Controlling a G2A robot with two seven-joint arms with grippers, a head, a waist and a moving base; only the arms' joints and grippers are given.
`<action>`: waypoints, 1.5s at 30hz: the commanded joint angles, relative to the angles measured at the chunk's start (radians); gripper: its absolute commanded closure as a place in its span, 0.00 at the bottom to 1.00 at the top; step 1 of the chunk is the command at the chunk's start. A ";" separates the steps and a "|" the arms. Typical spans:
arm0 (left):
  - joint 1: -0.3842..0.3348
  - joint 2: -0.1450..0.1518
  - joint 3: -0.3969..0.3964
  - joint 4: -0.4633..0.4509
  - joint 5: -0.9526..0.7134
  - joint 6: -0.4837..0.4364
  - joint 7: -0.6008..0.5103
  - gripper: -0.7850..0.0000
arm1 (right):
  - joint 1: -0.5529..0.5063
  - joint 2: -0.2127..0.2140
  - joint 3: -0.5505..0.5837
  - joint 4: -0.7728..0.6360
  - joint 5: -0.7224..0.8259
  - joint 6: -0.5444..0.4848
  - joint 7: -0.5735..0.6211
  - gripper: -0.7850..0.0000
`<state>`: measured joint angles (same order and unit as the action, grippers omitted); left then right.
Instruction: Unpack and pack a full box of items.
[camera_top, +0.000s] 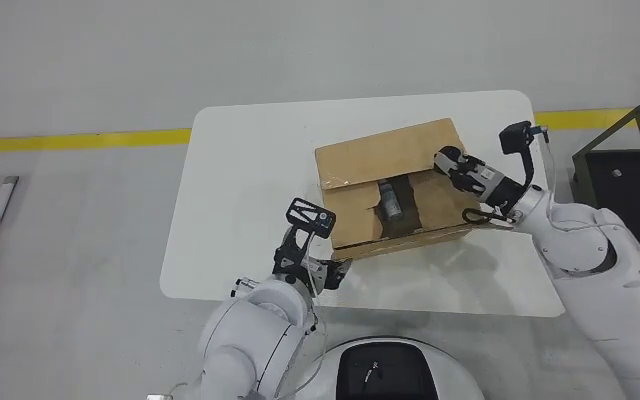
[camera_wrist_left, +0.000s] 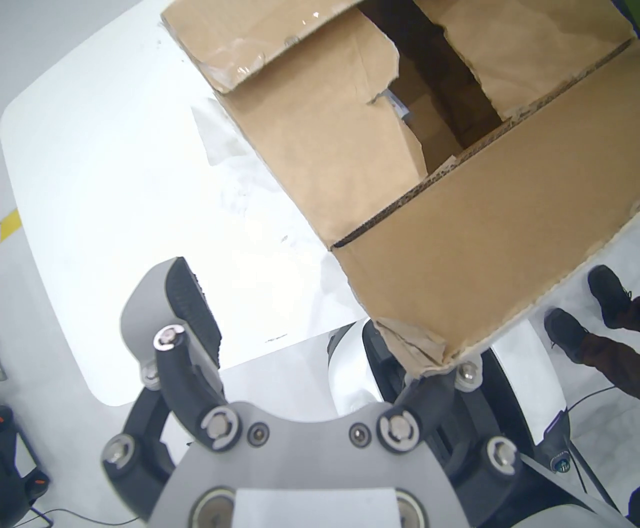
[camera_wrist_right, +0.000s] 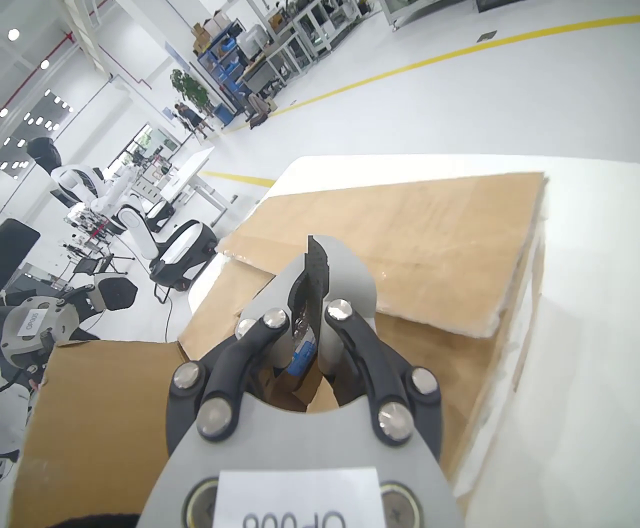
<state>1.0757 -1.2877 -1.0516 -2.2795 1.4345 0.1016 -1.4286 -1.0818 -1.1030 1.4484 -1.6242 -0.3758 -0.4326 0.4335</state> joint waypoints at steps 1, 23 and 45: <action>-0.021 -0.005 -0.001 0.020 0.005 0.020 0.017 0.00 | -0.005 0.002 0.029 -0.021 0.027 0.015 -0.016 1.00; -0.251 -0.051 0.036 0.345 0.003 -0.026 0.121 0.00 | 0.001 -0.017 -0.085 -0.061 -0.115 0.153 -0.137 1.00; -0.063 -0.031 -0.139 0.262 0.025 -0.072 0.117 0.00 | 0.125 -0.060 -0.254 0.134 -0.207 0.205 -0.173 1.00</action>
<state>0.9959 -1.3186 -1.1812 -2.0291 1.4624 0.0083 -1.3219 -0.9568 -1.1621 1.1936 -1.4904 -0.5838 -0.2277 0.2602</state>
